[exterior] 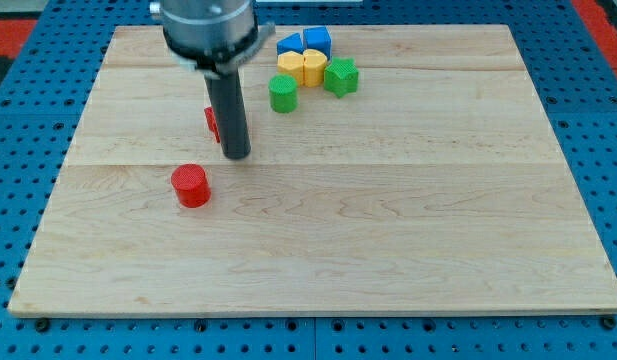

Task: Slide the red star into the group of blocks

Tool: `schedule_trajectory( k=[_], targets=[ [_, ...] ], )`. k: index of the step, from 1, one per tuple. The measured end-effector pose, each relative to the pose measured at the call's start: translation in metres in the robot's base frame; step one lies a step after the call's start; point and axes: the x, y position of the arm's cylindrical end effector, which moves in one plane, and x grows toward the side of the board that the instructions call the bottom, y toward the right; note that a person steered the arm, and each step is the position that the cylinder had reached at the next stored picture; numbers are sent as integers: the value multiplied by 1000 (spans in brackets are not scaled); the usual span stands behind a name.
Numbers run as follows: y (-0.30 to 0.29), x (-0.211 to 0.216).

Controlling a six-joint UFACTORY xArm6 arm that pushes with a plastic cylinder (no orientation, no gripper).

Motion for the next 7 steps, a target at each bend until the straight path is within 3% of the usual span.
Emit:
schedule_trajectory(
  k=[1, 2, 4, 5, 6, 7],
  targets=[
    [0, -10],
    [-48, -2],
    [39, -76],
    [7, -7],
    [36, 113],
    [-29, 111]
  ],
)
